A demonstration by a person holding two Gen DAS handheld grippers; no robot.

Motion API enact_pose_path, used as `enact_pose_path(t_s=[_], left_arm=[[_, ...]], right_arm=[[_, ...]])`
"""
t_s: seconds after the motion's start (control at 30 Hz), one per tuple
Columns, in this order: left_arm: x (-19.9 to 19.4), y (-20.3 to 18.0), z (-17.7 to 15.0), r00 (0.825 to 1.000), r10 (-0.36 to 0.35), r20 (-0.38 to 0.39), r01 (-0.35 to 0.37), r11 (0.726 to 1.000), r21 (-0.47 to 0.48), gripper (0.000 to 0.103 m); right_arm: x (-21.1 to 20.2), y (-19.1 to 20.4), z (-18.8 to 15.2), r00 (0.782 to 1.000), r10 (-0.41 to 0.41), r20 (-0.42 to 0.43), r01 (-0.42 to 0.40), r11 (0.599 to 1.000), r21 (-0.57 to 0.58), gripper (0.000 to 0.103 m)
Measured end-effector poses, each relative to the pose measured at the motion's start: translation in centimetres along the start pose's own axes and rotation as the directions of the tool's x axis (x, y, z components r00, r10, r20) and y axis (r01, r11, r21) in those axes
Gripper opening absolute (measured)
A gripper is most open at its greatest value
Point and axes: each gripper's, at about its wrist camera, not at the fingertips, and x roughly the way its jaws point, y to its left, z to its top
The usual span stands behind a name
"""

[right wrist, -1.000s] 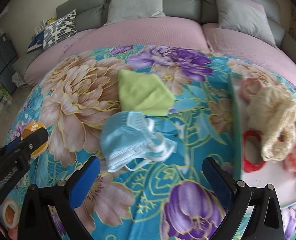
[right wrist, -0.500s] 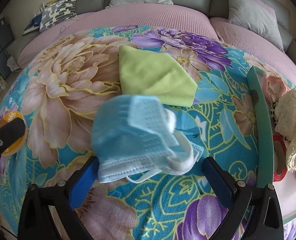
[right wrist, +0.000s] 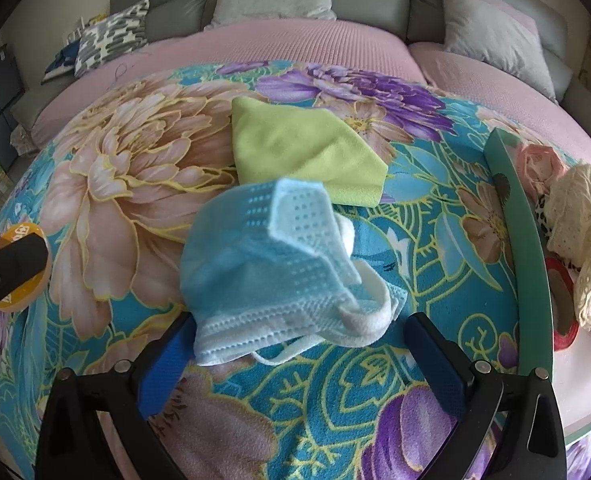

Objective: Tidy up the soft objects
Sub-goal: 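Grasp the blue face mask with the right gripper while the left holds the tape, then carry the mask with the right gripper to the tray while the left carries the tape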

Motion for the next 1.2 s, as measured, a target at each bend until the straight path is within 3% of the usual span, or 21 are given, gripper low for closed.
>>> enact_pose_path(t_s=[0.5, 0.8, 0.87, 1.03, 1.2], left_arm=[[0.2, 0.1, 0.0, 1.0, 0.001, -0.008, -0.001, 1.0, 0.002, 0.045], [0.2, -0.1, 0.0, 1.0, 0.005, -0.008, -0.005, 1.0, 0.0, 0.045], [0.2, -0.1, 0.0, 1.0, 0.005, -0.008, -0.005, 1.0, 0.002, 0.045], [-0.1, -0.3, 0.1, 1.0, 0.003, -0.003, -0.003, 1.0, 0.009, 0.045], [-0.4, -0.6, 0.1, 1.0, 0.004, 0.004, -0.004, 1.0, 0.02, 0.045]], right_arm=[[-0.6, 0.1, 0.6, 1.0, -0.013, 0.016, 0.013, 1.0, 0.008, 0.1], [-1.8, -0.4, 1.2, 0.997, 0.004, 0.071, -0.005, 1.0, 0.019, 0.069], [-2.1, -0.5, 1.3, 0.996, 0.017, 0.085, -0.02, 0.999, 0.028, 0.057], [-2.9, -1.1, 1.5, 0.993, 0.038, 0.114, -0.044, 0.998, 0.052, 0.039], [-4.8, -1.6, 1.7, 0.98, 0.02, 0.198, -0.027, 0.999, 0.036, 0.036]])
